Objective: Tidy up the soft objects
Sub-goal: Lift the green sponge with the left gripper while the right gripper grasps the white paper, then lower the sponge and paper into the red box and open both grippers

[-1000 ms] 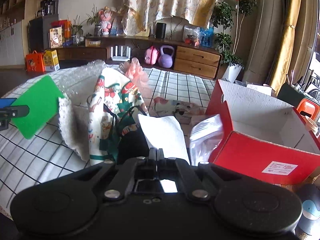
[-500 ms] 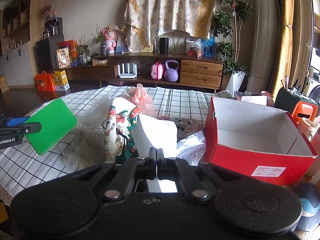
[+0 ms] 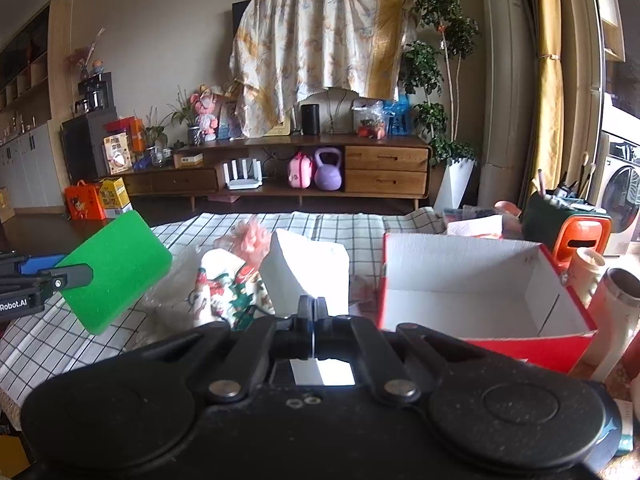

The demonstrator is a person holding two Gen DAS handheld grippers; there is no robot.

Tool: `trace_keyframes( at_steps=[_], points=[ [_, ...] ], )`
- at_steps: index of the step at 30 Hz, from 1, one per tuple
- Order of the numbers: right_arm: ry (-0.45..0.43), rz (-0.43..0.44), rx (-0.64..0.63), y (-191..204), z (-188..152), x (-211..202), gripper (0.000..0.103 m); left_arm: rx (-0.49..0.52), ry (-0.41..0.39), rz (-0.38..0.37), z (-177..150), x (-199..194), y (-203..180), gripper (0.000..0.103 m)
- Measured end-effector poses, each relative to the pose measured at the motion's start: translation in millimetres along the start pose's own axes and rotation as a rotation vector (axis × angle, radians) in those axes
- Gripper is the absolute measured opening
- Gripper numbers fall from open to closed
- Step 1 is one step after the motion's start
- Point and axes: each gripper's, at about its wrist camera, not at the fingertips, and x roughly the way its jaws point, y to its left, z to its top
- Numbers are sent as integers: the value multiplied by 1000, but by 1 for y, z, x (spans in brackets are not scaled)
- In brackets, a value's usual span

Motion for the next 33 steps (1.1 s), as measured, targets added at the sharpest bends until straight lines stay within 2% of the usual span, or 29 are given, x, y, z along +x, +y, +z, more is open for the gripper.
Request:
trace_keyframes(
  at_steps=[8, 18, 28, 33],
  points=[
    [-38, -70, 21, -36, 19, 4, 0, 49, -6, -83, 30, 34, -39, 35],
    [-52, -161, 51, -92, 33, 24, 0, 109, 29, -168, 60, 100, -96, 35],
    [-11, -237, 72, -139, 29, 57, 0, 189, 75, -226, 65, 158, -166, 35],
    [20, -268, 112, -164, 21, 75, 0, 248, 105, -216, 61, 190, -197, 35]
  ],
)
